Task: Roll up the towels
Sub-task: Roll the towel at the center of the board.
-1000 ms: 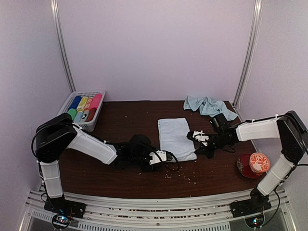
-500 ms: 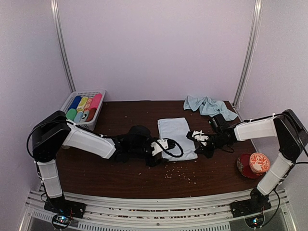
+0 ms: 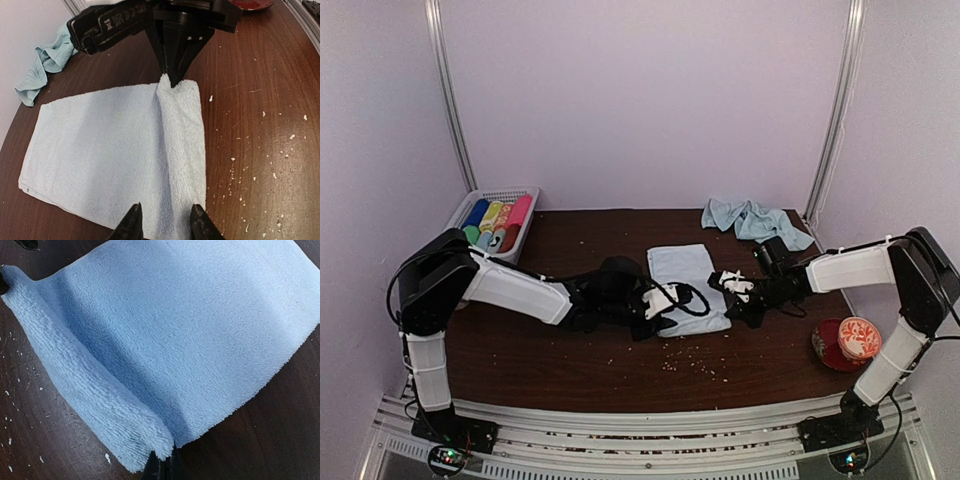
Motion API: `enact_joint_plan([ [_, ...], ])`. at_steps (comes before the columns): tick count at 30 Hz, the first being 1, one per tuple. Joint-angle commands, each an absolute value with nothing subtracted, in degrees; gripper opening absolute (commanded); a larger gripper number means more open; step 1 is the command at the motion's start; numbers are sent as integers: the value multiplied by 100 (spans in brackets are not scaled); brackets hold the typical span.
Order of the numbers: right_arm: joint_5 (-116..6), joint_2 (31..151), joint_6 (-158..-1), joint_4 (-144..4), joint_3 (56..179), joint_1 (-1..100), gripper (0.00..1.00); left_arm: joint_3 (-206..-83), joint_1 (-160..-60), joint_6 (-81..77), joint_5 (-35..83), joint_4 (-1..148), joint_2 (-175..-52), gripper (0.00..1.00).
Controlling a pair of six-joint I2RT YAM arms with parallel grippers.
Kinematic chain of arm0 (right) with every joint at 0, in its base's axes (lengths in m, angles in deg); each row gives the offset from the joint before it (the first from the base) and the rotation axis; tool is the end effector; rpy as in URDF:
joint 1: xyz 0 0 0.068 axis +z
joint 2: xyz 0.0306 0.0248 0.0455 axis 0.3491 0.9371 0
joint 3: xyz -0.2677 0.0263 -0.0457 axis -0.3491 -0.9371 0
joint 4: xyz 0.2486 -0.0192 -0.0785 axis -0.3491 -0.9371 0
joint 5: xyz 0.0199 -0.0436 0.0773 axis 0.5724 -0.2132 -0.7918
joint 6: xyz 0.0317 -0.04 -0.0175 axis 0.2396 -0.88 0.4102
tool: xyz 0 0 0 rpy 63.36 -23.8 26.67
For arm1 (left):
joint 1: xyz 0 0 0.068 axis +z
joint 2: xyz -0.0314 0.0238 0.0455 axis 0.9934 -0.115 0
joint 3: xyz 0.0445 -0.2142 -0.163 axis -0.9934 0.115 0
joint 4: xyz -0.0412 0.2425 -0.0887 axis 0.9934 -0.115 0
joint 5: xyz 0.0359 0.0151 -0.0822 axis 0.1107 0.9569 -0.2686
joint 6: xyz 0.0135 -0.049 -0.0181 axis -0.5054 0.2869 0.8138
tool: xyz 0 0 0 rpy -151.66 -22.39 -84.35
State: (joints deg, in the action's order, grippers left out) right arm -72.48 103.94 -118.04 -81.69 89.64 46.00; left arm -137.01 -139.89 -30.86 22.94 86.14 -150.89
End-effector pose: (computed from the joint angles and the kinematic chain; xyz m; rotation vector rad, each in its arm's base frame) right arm 0.2705 0.1459 0.1510 -1.3438 2.1424 0.5140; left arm 0.2277 -0.3546 0.1542 1.3988 1.6968 -0.5665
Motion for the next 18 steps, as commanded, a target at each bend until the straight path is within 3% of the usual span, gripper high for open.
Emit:
enact_joint_plan([
  [1,-7086,10458,-11764,-8097,9118,4535,0,-13860,-13974,-2945,2280,8604,-15190,38],
  [5,-7050,10463,-11763,-8082,9115,4535,0,-13770,-13974,-2768,2522,8818,-15062,48],
  [18,-7036,10463,-11745,-8080,9122,4535,0,-14092,-14086,-2469,2350,8578,-15168,52],
])
